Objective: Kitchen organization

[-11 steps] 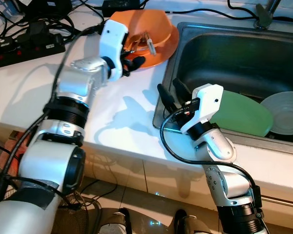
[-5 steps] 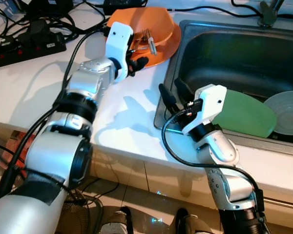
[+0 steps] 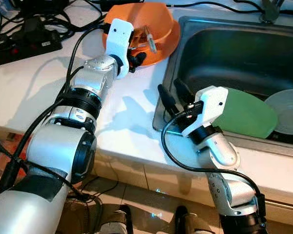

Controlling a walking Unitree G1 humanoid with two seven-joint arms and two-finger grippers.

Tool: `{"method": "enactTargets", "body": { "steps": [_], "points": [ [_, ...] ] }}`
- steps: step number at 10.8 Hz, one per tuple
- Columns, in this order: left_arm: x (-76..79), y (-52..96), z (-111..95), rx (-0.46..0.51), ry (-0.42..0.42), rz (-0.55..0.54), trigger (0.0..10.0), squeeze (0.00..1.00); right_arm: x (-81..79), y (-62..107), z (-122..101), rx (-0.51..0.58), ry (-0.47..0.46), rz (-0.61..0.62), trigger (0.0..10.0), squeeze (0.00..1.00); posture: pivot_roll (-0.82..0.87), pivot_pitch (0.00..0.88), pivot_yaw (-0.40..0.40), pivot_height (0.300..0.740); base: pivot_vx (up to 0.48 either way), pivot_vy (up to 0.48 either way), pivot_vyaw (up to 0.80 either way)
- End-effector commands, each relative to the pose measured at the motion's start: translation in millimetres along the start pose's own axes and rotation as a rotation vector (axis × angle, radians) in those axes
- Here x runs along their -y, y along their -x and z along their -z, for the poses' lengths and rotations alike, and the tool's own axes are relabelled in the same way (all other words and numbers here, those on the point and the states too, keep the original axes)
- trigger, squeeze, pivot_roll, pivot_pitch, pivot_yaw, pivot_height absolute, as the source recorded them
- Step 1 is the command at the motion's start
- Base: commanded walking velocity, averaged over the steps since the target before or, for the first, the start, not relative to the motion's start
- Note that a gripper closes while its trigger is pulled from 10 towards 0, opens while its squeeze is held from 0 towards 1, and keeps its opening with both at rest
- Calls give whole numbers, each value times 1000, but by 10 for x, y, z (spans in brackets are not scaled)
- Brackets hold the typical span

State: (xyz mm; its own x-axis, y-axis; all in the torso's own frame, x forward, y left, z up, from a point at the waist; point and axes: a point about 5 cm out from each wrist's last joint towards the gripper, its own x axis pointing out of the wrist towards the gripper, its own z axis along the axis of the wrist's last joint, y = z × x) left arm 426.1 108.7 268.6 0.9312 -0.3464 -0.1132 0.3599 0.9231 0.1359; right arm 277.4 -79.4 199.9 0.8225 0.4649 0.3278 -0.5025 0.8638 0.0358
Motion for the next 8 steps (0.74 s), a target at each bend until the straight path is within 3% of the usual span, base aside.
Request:
{"method": "enactTargets", "body": {
  "steps": [1,3,8],
  "points": [
    [-28,0,55,-39,1,-24,10000,0,30,157,404,-195,-68,41,10000,0,-1,308,114,740,0,0,0],
    [-31,1,97,-75,23,-15,10000,0,35,151,402,-196,-69,41,10000,0,5,304,118,740,0,0,0],
    [-258,111,176,-173,51,7,10000,0,27,42,430,-184,-82,27,10000,0,66,262,135,740,0,0,0]
  ]
}}
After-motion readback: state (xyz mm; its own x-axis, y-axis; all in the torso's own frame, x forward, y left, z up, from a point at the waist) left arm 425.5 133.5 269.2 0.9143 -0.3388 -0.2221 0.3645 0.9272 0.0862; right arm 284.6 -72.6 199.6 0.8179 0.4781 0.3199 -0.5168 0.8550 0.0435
